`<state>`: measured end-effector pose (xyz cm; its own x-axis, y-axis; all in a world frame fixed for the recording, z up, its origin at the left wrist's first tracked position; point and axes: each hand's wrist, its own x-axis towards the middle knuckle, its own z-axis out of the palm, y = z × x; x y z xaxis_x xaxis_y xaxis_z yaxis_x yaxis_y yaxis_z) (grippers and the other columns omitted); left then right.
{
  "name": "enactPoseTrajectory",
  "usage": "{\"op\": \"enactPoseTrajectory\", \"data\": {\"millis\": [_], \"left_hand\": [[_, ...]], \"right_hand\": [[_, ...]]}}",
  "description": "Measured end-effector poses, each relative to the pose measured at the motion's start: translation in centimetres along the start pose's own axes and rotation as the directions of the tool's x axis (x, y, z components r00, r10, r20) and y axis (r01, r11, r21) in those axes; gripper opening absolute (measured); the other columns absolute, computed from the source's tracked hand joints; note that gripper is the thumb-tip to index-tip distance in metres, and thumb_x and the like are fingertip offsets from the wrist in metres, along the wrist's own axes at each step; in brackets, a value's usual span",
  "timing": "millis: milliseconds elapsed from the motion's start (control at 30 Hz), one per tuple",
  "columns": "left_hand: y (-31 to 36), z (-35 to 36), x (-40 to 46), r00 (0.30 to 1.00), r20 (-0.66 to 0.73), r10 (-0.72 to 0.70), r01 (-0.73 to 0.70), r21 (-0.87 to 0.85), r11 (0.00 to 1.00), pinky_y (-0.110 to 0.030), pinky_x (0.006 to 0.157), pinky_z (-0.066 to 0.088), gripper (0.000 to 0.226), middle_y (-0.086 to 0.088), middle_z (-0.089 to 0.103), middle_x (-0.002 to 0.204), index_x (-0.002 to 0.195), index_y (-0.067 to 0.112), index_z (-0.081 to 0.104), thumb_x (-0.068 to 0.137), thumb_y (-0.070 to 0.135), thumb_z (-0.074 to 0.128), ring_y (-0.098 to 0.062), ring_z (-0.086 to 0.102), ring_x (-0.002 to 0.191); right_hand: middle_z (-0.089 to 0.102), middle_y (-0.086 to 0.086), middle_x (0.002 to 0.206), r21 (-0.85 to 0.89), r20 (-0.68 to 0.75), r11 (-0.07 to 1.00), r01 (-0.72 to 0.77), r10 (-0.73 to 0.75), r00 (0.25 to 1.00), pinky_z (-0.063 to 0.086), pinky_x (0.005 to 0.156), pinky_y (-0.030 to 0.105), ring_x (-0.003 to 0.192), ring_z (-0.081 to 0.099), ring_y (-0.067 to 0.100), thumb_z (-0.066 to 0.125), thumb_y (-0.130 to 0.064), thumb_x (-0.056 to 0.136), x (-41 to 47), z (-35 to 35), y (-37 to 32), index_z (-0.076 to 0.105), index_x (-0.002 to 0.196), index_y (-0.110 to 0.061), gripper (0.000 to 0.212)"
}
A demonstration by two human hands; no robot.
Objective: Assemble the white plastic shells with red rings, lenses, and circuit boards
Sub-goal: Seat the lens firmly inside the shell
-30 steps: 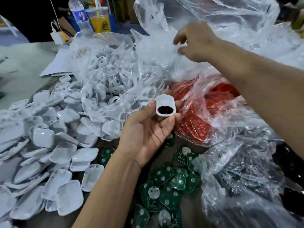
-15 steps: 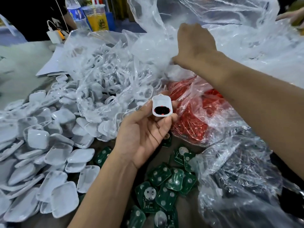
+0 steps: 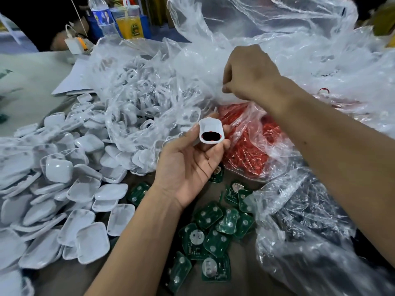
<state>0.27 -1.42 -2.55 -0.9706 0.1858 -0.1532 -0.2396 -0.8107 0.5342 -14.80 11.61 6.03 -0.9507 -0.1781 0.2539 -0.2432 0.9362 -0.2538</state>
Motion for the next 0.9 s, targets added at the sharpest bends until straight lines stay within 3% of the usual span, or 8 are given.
{"op": "enactPoseTrajectory", "data": {"millis": [133, 267, 333, 400, 467, 567, 767, 900], "left_hand": [[-0.1, 0.0, 0.0, 1.0, 0.006, 0.011, -0.011, 0.004, 1.0, -0.023, 0.063, 0.06, 0.039, -0.022, 0.073, 0.104, 0.12, 0.0, 0.066, 0.087, 0.02, 0.06, -0.025, 0.072, 0.075], [-0.2, -0.1, 0.0, 0.999, 0.031, 0.013, -0.013, 0.011, 1.0, -0.024, 0.067, 0.061, 0.039, -0.021, 0.074, 0.105, 0.123, 0.0, 0.062, 0.09, 0.02, 0.058, -0.027, 0.073, 0.079], [-0.2, -0.2, 0.0, 0.999, 0.04, 0.022, -0.022, 0.016, 1.0, -0.026, 0.068, 0.062, 0.037, -0.021, 0.074, 0.108, 0.123, 0.001, 0.062, 0.091, 0.019, 0.057, -0.029, 0.074, 0.082], [-0.2, -0.2, 0.1, 0.999, 0.045, 0.022, -0.023, 0.01, 1.0, -0.028, 0.07, 0.063, 0.037, -0.021, 0.074, 0.11, 0.124, 0.001, 0.063, 0.091, 0.017, 0.057, -0.032, 0.075, 0.086], [-0.3, -0.3, 0.0, 0.999, 0.05, 0.021, -0.021, 0.006, 1.0, -0.03, 0.071, 0.063, 0.038, -0.022, 0.073, 0.112, 0.127, 0.002, 0.061, 0.091, 0.014, 0.057, -0.034, 0.076, 0.089], [-0.3, -0.4, 0.0, 0.998, 0.062, 0.03, -0.034, 0.05, 0.998, -0.032, 0.076, 0.064, 0.045, -0.022, 0.072, 0.116, 0.132, 0.002, 0.057, 0.088, 0.011, 0.06, -0.034, 0.076, 0.09], [-0.1, -0.8, -0.1, 0.997, 0.079, 0.007, -0.021, 0.179, 0.984, -0.033, 0.076, 0.063, 0.032, -0.022, 0.071, 0.12, 0.129, 0.004, 0.057, 0.098, 0.005, 0.051, -0.032, 0.075, 0.087], [0.1, -1.0, -0.5, 0.996, 0.089, 0.015, -0.033, 0.201, 0.979, -0.034, 0.077, 0.063, 0.037, -0.024, 0.071, 0.119, 0.133, 0.005, 0.055, 0.096, 0.007, 0.054, -0.033, 0.076, 0.089]], "right_hand": [[0.077, 0.012, 0.103, 0.174, -0.15, 0.985, -0.01, 0.036, 0.988, 0.058, 0.09, 0.034, 0.094, 0.073, 0.027, 0.079, -0.018, 0.091, -0.6, -1.3, 1.0, 0.082, 0.1, -0.014, 0.01], [0.077, 0.009, 0.094, 0.424, -0.247, 0.904, -0.045, 0.163, 0.955, 0.055, 0.072, 0.027, 0.081, 0.073, 0.021, 0.069, -0.012, 0.094, -2.3, -1.9, 1.5, 0.077, 0.091, -0.016, 0.01], [0.077, 0.007, 0.083, 0.673, -0.176, 0.737, -0.063, 0.242, 0.954, 0.055, 0.06, 0.029, 0.067, 0.069, 0.016, 0.071, -0.007, 0.092, -4.6, -2.0, 1.3, 0.075, 0.084, -0.016, 0.013], [0.077, 0.006, 0.077, 0.87, -0.028, 0.484, -0.091, 0.233, 0.972, 0.05, 0.051, 0.027, 0.058, 0.064, 0.012, 0.075, -0.004, 0.092, -7.8, -1.7, 1.2, 0.075, 0.091, -0.013, 0.009], [0.077, 0.009, 0.08, 0.943, 0.068, 0.315, -0.106, 0.13, 0.989, 0.049, 0.052, 0.024, 0.063, 0.067, 0.015, 0.075, -0.003, 0.092, -11.1, -0.9, 1.5, 0.075, 0.102, -0.007, 0.011], [0.077, 0.013, 0.084, 0.975, 0.12, 0.181, -0.126, 0.045, 0.992, 0.053, 0.053, 0.022, 0.069, 0.072, 0.021, 0.074, -0.002, 0.089, -14.7, 0.2, 2.2, 0.074, 0.102, -0.004, 0.013], [0.076, 0.015, 0.08, 0.984, 0.062, 0.158, -0.076, 0.096, 0.993, 0.049, 0.044, 0.025, 0.067, 0.071, 0.026, 0.076, -0.002, 0.089, -16.2, 1.4, 2.8, 0.073, 0.089, -0.008, 0.008], [0.073, 0.014, 0.073, 0.982, 0.017, 0.184, -0.031, 0.08, 0.997, 0.044, 0.042, 0.025, 0.06, 0.065, 0.024, 0.076, -0.002, 0.09, -16.2, 1.9, 2.9, 0.072, 0.084, -0.012, 0.013]]}}
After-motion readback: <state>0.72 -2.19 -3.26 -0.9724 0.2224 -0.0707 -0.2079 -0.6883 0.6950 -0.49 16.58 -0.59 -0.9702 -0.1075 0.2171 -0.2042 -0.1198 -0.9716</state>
